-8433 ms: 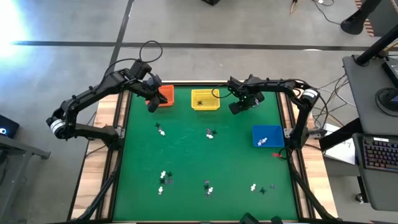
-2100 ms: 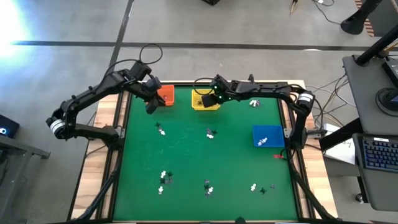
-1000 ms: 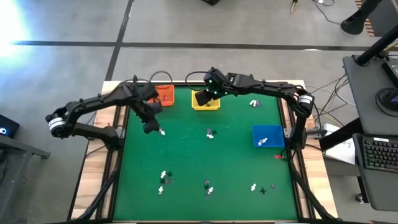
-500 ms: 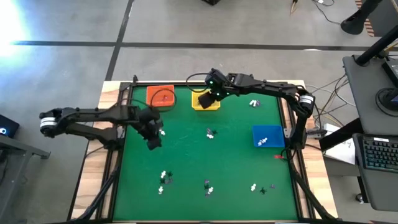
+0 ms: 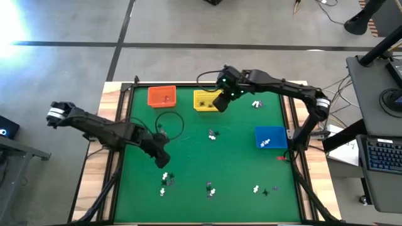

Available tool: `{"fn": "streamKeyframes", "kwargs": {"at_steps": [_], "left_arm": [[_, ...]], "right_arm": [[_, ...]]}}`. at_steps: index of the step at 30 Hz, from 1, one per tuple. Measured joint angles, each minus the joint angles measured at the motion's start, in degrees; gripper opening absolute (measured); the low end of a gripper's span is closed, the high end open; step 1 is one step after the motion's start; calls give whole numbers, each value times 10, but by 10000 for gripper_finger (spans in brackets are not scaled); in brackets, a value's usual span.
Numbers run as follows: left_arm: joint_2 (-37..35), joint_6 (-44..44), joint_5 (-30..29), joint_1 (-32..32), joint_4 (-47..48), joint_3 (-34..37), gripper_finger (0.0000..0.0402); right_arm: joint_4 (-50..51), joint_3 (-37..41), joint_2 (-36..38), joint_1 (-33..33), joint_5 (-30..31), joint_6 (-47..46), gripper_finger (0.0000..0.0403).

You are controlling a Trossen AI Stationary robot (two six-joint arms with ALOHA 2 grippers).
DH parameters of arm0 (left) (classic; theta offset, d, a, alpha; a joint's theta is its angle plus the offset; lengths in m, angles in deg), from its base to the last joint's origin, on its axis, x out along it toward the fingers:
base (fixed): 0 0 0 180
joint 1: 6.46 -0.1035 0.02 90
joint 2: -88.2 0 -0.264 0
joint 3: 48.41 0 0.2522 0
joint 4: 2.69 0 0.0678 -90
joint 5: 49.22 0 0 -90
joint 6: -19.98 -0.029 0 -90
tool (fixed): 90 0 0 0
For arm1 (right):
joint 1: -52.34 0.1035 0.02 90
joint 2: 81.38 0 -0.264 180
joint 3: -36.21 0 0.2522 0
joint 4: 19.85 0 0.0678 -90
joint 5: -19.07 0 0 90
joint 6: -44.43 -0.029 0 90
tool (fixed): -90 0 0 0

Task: Sort Halloween decoration
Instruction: Put the white skeleton toy into the blue basket

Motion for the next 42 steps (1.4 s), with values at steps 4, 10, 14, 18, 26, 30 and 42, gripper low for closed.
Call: {"fn": "streamKeyframes", "kwargs": {"at_steps": [4,10,14,18,26,30,42], "left_arm": [[41,42,-1,29,0,-13,135],[103,106,-2,84,-1,-46,135],[150,131,-14,116,1,-74,135],[198,145,-30,132,15,-103,135],[260,170,-44,138,101,-154,135],[271,171,-42,139,102,-161,135],[279,205,-16,158,103,-162,135]], "right_arm": [[0,0,26,0,0,7,109],[6,0,55,0,0,19,109],[8,0,69,0,0,22,109],[15,0,79,0,0,30,109],[43,0,86,2,0,45,109],[56,0,87,3,0,52,109],[67,0,91,3,0,73,109]]}}
